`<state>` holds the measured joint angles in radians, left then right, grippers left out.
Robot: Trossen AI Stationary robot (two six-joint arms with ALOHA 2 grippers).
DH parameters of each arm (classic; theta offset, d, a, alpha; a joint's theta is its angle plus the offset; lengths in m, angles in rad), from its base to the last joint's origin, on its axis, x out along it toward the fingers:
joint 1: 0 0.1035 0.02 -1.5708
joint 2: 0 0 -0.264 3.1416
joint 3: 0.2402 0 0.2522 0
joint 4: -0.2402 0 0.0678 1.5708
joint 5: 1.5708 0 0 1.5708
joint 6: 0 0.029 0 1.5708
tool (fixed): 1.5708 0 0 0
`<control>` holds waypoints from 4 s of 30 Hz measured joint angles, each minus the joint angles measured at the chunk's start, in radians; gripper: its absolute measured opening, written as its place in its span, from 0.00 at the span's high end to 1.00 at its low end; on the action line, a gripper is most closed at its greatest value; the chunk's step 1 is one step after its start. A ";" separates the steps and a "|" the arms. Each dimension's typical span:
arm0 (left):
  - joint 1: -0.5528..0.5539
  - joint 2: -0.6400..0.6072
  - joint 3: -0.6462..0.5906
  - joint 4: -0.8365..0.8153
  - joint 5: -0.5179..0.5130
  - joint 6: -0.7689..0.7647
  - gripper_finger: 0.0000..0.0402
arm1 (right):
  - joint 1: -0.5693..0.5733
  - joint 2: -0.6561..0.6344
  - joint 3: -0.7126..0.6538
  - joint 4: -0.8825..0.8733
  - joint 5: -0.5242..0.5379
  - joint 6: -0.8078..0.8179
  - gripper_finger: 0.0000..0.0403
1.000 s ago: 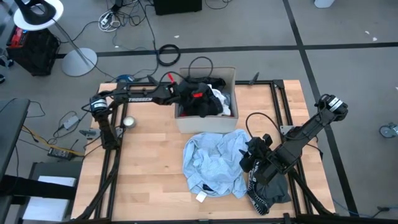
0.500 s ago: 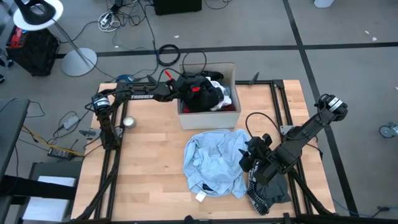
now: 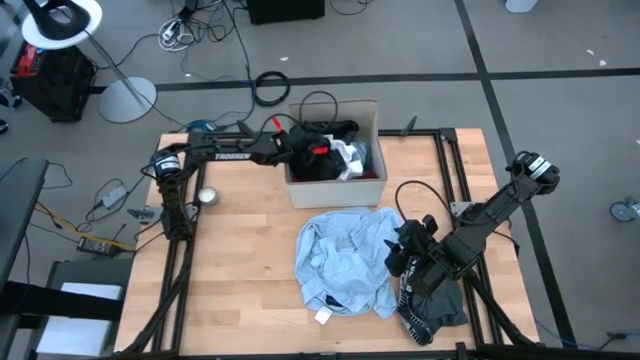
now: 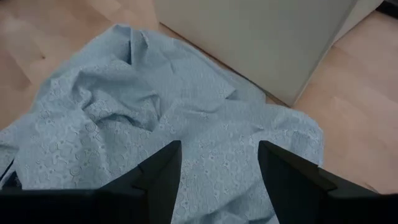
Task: Sort clothes
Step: Put the black underwear into the white laundry bin, then put the blue patterned polo into the white laundry bin
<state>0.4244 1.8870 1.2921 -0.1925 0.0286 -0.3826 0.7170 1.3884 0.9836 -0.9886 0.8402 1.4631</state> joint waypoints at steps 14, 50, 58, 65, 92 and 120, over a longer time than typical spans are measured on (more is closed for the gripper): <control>-0.019 -0.005 -0.003 0.018 0.026 0.011 0.75 | 0.000 0.000 0.000 0.008 -0.083 0.000 0.47; -0.047 -0.266 -0.007 -0.028 0.044 0.170 0.73 | 0.000 0.000 0.000 0.074 -0.190 0.001 0.46; -0.056 -0.385 -0.006 -0.075 0.045 0.217 0.73 | 0.000 0.000 0.000 0.151 -0.252 0.001 0.47; -0.106 -0.515 -0.005 -0.165 0.037 0.225 0.73 | 0.000 0.000 0.000 0.243 -0.269 0.000 0.47; -0.747 -0.718 -0.004 -0.509 -0.387 0.046 0.73 | -0.098 0.000 0.000 0.546 -0.193 -0.360 0.47; -1.033 -0.737 -0.617 -0.050 -0.557 -0.331 0.78 | -0.341 0.451 0.228 0.434 -0.663 -0.870 0.61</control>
<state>-0.6088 1.1496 0.6752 -0.2422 -0.5285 -0.7139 0.3755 1.8390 1.2120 -0.5546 0.1768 0.5934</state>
